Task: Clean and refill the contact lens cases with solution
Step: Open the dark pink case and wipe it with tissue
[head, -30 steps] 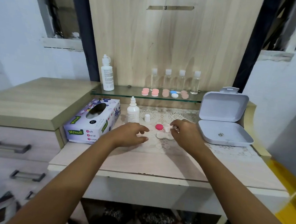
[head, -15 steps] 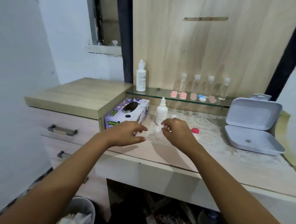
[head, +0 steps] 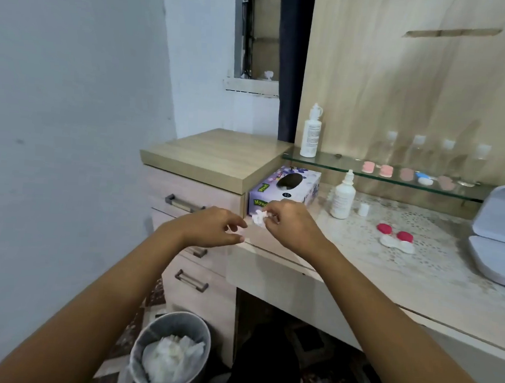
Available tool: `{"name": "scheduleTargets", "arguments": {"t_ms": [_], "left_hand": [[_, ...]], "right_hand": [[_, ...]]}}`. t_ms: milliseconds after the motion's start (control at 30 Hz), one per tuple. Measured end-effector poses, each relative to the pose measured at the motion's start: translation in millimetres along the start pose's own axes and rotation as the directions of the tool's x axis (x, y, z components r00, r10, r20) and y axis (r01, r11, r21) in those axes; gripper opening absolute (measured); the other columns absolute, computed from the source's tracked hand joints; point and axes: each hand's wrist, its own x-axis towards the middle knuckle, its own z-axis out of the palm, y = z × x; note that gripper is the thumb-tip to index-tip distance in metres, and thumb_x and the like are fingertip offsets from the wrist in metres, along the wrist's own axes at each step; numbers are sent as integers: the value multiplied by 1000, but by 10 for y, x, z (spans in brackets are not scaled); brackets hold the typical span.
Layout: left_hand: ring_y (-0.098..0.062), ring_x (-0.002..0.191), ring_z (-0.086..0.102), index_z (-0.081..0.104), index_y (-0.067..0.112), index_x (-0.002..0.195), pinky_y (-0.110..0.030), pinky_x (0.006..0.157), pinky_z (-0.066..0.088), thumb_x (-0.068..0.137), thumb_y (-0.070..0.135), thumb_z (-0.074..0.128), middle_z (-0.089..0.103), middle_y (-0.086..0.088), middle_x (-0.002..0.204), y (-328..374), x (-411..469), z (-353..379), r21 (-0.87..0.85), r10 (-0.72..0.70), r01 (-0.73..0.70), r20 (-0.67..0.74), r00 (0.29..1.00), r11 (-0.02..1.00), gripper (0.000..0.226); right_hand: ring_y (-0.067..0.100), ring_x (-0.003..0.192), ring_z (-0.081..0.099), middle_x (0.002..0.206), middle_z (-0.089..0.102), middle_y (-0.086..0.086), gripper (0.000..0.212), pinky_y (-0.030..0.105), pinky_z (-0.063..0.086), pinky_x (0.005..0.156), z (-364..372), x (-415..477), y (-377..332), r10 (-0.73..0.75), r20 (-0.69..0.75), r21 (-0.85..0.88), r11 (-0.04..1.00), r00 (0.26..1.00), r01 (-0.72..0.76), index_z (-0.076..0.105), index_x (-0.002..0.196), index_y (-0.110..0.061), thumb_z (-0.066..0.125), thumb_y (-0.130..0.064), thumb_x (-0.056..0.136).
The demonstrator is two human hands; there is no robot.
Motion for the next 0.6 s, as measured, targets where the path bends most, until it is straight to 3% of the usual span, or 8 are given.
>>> {"name": "scheduleTargets", "arguments": {"t_ms": [167, 333, 600], "left_hand": [[-12, 105, 57, 52, 21, 131, -26, 90, 45, 91, 39, 54, 60, 0, 122, -328, -207, 2, -18, -70, 70, 1, 998, 997, 44], [-13, 106, 57, 50, 19, 132, -26, 92, 45, 91, 37, 55, 59, -2, 125, -657, -367, 54, -47, -133, 133, 1, 991, 990, 45], [-16, 105, 57, 51, 18, 131, -25, 90, 42, 93, 32, 54, 60, -4, 123, -1182, -568, 325, -91, -223, 224, 24, 975, 970, 41]], "right_hand": [[27, 92, 59, 101, 66, 13, 25, 29, 42, 71, 264, 125, -284, -47, 50, 32, 998, 998, 46, 66, 108, -9, 53, -14, 88], [27, 91, 58, 102, 62, 14, 26, 36, 48, 78, 519, 218, -535, -108, 106, 64, 993, 989, 101, 64, 110, -7, 51, -14, 89], [24, 99, 58, 109, 63, 11, 28, 23, 40, 78, 1056, 352, -798, -133, 224, 128, 986, 965, 106, 62, 115, -8, 54, -14, 89]]}}
